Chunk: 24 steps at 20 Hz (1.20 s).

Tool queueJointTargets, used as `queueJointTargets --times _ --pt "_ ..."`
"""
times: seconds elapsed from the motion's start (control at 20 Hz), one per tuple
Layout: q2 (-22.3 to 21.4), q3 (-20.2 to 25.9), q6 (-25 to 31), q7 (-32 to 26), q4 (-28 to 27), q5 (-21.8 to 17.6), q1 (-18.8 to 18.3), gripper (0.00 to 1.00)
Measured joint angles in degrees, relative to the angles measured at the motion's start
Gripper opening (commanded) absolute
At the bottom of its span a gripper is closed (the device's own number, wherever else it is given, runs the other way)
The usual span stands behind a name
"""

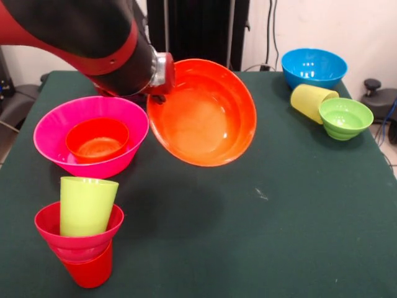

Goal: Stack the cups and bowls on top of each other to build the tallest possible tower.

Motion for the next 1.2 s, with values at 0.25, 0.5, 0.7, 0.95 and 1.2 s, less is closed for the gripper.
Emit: queueJointTargets --times 0.25,0.5,0.7,0.95,1.2 --pt "0.3 0.4 1.2 -4.5 -1.4 -3.8 -0.8 0.00" --pt "0.1 0.6 1.3 -12.6 -3.4 -8.8 -2.0 0.00" --pt "0.4 1.1 1.4 -17.5 -5.2 -10.8 -2.9 0.00" --pt "1.0 1.8 2.3 -22.4 -8.5 -13.0 -3.5 0.00" --pt "2.0 2.4 4.5 -27.0 -12.3 -14.4 -3.5 0.00"
